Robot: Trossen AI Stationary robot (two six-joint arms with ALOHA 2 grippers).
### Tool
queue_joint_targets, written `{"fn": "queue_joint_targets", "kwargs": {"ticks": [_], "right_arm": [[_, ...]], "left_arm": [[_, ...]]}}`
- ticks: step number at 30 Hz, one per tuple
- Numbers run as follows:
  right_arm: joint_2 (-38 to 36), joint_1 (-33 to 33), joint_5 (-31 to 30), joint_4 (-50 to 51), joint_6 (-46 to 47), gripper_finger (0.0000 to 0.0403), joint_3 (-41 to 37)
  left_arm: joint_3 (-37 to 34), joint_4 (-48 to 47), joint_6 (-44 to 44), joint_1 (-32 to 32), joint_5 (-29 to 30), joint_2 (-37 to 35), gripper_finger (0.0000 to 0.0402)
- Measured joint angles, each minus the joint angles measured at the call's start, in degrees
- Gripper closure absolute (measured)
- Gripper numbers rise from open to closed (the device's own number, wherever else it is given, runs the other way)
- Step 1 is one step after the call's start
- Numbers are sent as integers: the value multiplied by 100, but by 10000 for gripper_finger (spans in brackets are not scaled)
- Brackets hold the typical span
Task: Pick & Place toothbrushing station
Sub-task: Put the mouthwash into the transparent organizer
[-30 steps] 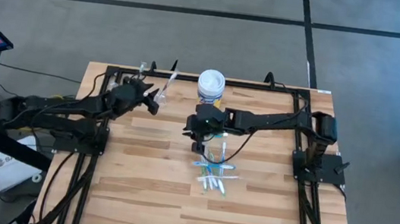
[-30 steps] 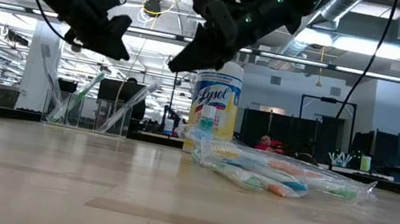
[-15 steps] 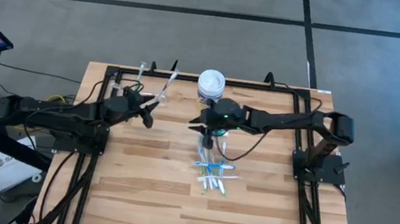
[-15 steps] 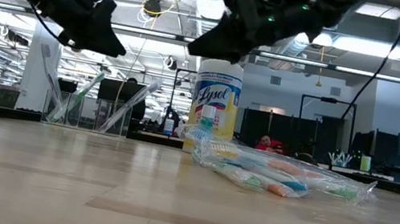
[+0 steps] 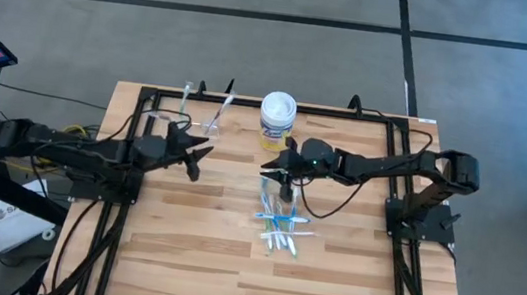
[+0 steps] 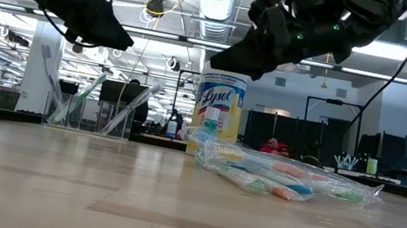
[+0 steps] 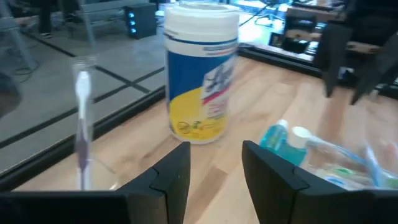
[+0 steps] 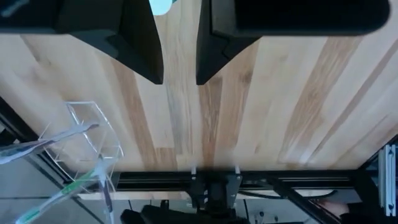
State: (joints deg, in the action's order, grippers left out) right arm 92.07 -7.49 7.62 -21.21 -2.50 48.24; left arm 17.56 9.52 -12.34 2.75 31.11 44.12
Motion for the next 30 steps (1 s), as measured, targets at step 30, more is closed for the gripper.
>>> {"fn": "queue_joint_targets", "kwargs": {"ticks": [30], "right_arm": [[7,-89,-20,-191,39,316,-362]], "left_arm": [[0,221,-57,-1001,14,24,262]]}}
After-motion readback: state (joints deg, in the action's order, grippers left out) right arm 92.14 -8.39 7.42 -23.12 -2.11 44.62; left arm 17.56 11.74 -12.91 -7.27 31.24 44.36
